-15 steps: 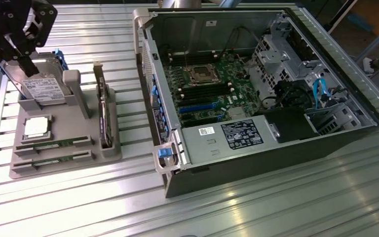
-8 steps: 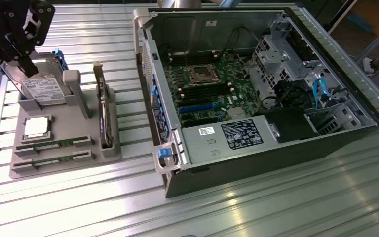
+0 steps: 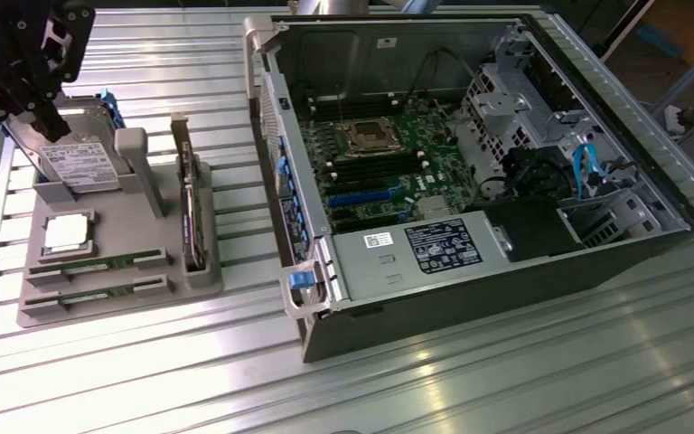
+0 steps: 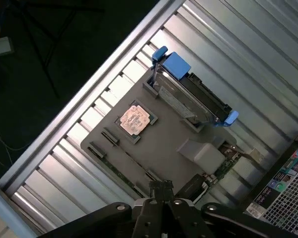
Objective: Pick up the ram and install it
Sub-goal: 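Pick up the ram and move it above insertion slot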
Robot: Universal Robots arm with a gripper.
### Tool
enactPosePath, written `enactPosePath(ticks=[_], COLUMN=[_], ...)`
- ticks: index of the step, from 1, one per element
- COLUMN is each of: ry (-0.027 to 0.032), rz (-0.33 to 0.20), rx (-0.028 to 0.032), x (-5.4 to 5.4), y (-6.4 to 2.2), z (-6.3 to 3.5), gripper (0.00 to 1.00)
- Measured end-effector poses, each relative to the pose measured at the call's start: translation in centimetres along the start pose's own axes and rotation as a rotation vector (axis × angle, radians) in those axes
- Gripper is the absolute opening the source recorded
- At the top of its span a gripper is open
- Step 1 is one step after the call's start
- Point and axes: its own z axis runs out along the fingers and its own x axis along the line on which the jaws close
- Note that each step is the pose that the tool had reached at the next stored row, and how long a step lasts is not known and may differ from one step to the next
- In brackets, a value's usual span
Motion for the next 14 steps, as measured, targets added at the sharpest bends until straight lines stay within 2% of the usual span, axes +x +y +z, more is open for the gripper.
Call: enactPosePath(ticks=[4, 7, 14], ry=[0.002, 0.0051, 0.0091], rz=[-0.048, -0.125, -0.223], rx=[-0.0008, -0.0022, -0.0039], x=[0.0, 0.0, 0.0], y=[0.0, 0.0, -0.01], z=[0.01, 0.01, 0.02], gripper=[0.11, 0.11, 0.11])
